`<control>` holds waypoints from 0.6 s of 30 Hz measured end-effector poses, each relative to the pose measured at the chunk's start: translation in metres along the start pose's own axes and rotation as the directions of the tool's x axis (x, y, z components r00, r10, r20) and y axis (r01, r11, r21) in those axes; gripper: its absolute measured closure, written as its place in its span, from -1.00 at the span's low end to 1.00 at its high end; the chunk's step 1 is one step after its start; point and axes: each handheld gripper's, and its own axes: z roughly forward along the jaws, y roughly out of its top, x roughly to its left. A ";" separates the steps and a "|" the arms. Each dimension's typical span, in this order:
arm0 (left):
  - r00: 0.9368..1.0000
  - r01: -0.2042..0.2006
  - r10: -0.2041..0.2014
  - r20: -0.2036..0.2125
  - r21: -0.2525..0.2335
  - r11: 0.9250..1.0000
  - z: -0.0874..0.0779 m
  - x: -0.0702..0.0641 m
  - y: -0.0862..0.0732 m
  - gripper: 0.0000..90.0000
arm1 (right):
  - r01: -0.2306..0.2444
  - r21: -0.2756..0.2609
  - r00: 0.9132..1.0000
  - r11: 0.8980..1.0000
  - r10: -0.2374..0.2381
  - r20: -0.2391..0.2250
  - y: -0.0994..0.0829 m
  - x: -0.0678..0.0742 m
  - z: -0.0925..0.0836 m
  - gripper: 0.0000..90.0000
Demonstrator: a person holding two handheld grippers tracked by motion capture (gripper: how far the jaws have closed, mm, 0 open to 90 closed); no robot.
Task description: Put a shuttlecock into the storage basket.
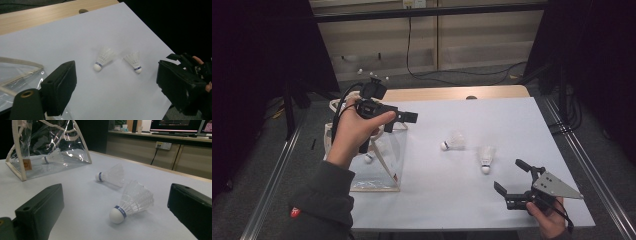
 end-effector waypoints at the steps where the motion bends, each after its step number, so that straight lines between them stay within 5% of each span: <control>1: 1.000 0.002 -0.002 0.005 0.001 1.000 0.002 -0.001 0.000 -0.64 | 0.000 0.001 1.000 1.000 0.000 0.000 0.000 0.000 0.000 -0.99; 18: 0.999 -0.031 0.031 0.034 0.021 0.999 0.028 -0.015 -0.006 -0.70 | 0.003 0.002 1.000 1.000 -0.003 -0.002 0.000 -0.001 0.000 -0.99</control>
